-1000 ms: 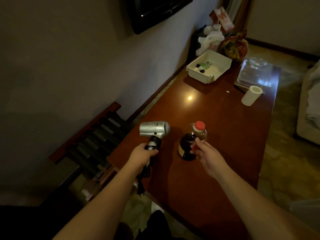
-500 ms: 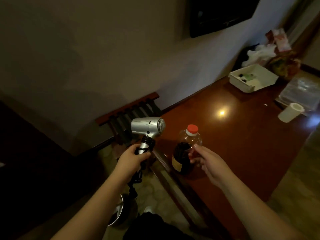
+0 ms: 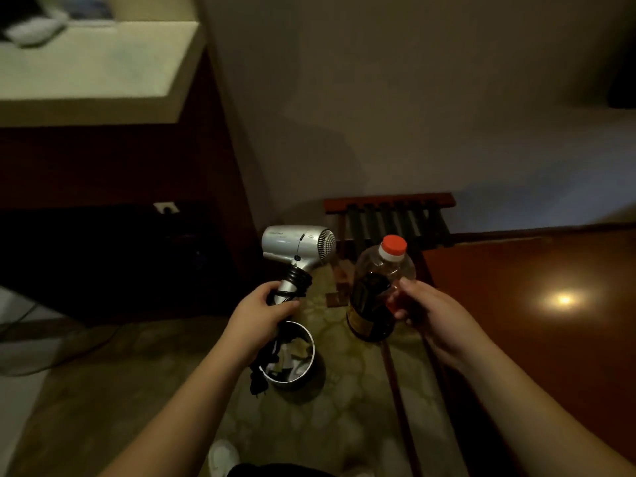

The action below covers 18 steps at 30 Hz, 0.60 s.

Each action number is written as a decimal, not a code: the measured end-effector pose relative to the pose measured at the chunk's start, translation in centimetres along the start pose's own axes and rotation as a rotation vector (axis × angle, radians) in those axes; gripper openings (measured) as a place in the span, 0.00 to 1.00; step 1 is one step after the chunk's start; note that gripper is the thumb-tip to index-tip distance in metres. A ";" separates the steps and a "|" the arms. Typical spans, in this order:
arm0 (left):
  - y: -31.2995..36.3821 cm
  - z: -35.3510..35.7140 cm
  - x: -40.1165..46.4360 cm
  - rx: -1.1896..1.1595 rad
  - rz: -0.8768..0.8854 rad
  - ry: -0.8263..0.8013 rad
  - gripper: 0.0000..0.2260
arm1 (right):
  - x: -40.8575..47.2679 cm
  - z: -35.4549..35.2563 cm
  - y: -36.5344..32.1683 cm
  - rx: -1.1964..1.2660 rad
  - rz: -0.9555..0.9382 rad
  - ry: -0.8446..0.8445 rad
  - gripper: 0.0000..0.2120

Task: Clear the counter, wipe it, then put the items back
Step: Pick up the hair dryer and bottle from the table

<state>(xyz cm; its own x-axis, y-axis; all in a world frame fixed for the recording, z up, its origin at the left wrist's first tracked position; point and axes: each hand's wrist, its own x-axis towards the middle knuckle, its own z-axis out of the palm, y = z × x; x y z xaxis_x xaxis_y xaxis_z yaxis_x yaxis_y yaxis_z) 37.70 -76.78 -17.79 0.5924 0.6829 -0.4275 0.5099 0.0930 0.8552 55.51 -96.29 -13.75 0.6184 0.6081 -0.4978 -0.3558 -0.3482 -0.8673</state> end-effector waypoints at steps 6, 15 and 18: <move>-2.7 -10.8 -1.3 -0.003 0.012 0.142 0.15 | 1.5 11.0 -2.4 -0.070 -0.043 -0.092 0.17; -3.8 -27.0 -1.1 0.032 0.069 0.211 0.21 | 2.6 26.8 -6.3 0.019 -0.106 -0.147 0.15; -2.8 -31.3 -0.7 0.004 0.103 0.212 0.19 | 2.7 30.8 -8.5 0.054 -0.151 -0.166 0.14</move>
<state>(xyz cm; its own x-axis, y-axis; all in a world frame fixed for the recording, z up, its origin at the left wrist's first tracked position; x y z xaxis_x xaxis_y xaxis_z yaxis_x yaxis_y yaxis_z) 16.31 -54.88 -10.71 0.4971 0.8256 -0.2668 0.4561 0.0130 0.8898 38.60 -69.73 -7.72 0.5456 0.7609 -0.3512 -0.3074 -0.2082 -0.9285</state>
